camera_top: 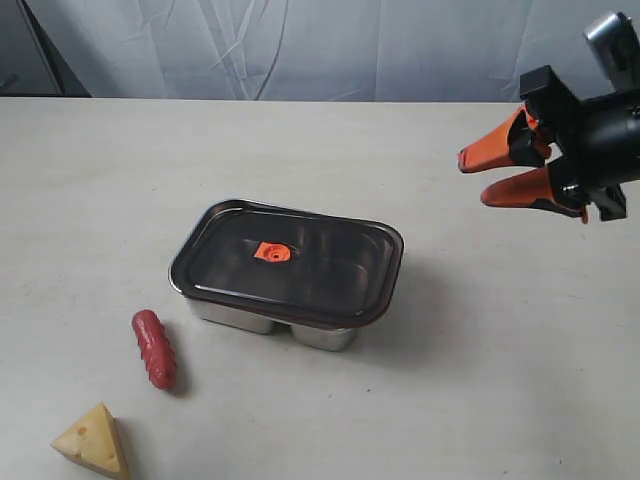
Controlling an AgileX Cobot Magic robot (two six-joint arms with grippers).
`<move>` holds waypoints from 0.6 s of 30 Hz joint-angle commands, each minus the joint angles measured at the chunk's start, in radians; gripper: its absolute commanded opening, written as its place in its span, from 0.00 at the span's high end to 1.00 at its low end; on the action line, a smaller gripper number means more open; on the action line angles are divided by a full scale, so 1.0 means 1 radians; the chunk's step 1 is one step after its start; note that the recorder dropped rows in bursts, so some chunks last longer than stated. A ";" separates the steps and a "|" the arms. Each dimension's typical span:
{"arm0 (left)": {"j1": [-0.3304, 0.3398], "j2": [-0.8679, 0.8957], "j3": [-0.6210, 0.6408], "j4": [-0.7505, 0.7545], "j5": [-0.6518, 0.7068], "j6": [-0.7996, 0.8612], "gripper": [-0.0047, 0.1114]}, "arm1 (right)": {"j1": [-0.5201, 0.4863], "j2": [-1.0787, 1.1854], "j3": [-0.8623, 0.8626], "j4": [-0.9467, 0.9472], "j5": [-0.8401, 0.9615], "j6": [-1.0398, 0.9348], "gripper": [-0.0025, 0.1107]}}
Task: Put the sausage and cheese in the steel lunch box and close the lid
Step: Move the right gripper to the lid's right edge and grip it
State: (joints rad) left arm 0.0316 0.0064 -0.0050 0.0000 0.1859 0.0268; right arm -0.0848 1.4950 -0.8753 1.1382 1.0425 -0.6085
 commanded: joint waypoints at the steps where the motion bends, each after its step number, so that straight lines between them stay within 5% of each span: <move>1: -0.003 -0.006 0.005 0.000 -0.007 -0.002 0.96 | -0.005 0.099 0.035 0.141 0.042 -0.175 0.49; 11: -0.003 -0.006 0.005 0.000 -0.007 -0.002 0.96 | -0.001 0.265 0.252 0.373 0.043 -0.451 0.49; 18: -0.003 -0.006 0.005 0.000 -0.007 -0.002 0.96 | 0.099 0.312 0.263 0.464 0.013 -0.499 0.49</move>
State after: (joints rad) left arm 0.0316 0.0064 -0.0050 0.0000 0.1859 0.0268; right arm -0.0144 1.7910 -0.6169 1.5668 1.0707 -1.0829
